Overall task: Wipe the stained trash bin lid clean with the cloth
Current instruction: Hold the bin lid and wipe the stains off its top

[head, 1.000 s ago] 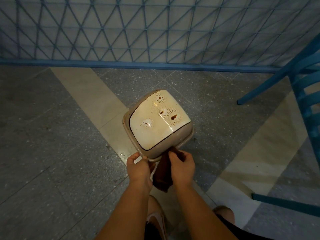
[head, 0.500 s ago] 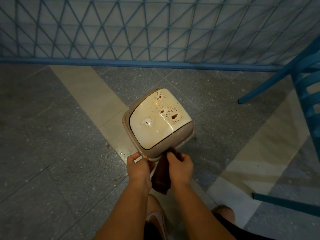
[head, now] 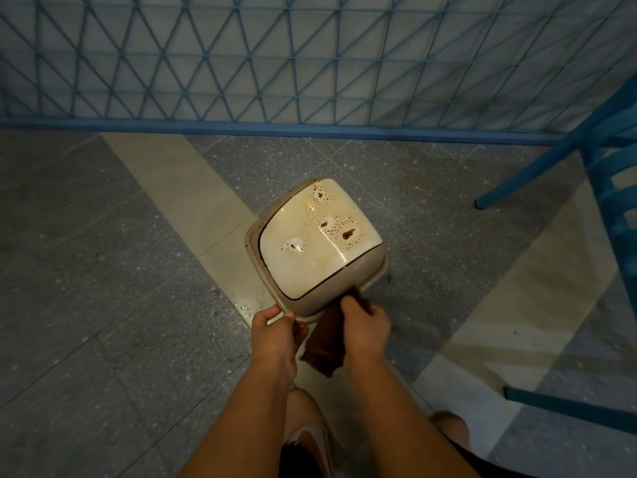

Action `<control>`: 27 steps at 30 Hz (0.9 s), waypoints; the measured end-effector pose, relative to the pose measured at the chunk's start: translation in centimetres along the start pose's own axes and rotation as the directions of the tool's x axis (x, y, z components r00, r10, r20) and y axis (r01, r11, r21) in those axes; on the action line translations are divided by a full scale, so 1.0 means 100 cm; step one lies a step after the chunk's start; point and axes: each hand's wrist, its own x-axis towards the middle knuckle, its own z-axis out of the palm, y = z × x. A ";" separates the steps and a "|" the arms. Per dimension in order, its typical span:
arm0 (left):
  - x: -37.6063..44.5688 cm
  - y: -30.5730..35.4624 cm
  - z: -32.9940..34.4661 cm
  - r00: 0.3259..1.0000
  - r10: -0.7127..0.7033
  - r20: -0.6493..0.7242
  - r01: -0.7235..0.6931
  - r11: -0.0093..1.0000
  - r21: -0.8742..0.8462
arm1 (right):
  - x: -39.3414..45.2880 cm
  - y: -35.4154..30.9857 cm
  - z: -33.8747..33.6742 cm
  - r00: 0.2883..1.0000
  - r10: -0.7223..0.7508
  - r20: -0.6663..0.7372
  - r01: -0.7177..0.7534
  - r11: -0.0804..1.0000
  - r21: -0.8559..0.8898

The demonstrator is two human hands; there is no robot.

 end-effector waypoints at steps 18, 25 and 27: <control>-0.009 -0.010 0.008 0.999 -0.018 0.036 0.010 0.978 0.207 | -0.012 0.016 -0.005 0.996 -0.005 0.084 0.022 0.979 -0.203; -0.006 -0.005 0.005 0.997 0.026 0.068 -0.047 0.945 0.325 | 0.015 -0.021 -0.021 1.000 -0.005 -0.008 0.004 0.992 -0.129; -0.007 -0.006 0.006 0.997 0.022 0.071 -0.045 0.942 0.332 | 0.023 -0.025 -0.022 0.999 -0.003 -0.037 0.000 0.996 -0.088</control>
